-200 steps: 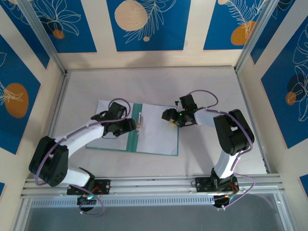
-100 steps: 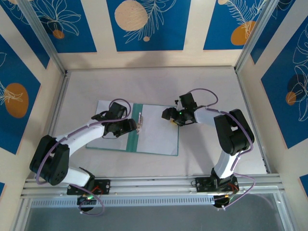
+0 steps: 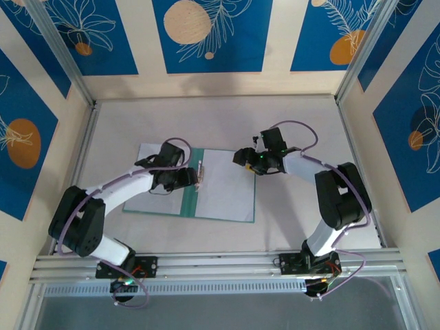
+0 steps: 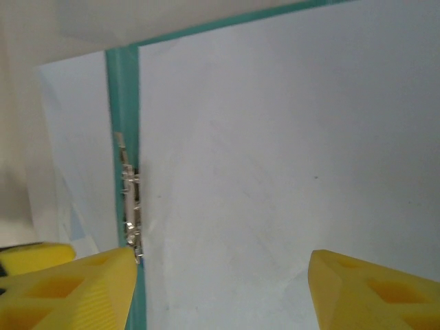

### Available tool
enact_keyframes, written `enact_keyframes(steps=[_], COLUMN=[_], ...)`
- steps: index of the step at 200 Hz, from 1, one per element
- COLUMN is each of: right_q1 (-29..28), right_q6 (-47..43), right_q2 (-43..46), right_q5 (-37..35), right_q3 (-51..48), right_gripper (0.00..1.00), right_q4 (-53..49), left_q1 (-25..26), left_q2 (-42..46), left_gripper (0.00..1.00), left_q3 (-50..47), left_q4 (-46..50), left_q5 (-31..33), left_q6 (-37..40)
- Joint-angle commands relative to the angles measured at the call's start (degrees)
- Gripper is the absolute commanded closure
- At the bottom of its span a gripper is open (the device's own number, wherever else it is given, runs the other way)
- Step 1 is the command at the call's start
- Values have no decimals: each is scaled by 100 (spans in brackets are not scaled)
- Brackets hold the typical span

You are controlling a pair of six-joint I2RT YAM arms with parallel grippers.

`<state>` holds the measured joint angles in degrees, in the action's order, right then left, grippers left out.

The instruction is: Put the files into the folder

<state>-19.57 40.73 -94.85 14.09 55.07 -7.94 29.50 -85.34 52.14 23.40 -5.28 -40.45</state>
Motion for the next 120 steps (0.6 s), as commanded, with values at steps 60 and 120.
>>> enact_keyframes(steps=[60,120], right_q1=[296,373], right_q6=[-83,-47], right_q2=[854,1262], right_q5=[761,971], right_q3=[121,-122], right_gripper=[32,32], right_q4=[-316,-333], left_q1=[-998,-1031], left_q2=[52,-1591], left_gripper=[31,12], left_q3=[-100,1234], left_q4=[-649,-1484], left_q5=[-649,-2043], left_q6=[806,1645])
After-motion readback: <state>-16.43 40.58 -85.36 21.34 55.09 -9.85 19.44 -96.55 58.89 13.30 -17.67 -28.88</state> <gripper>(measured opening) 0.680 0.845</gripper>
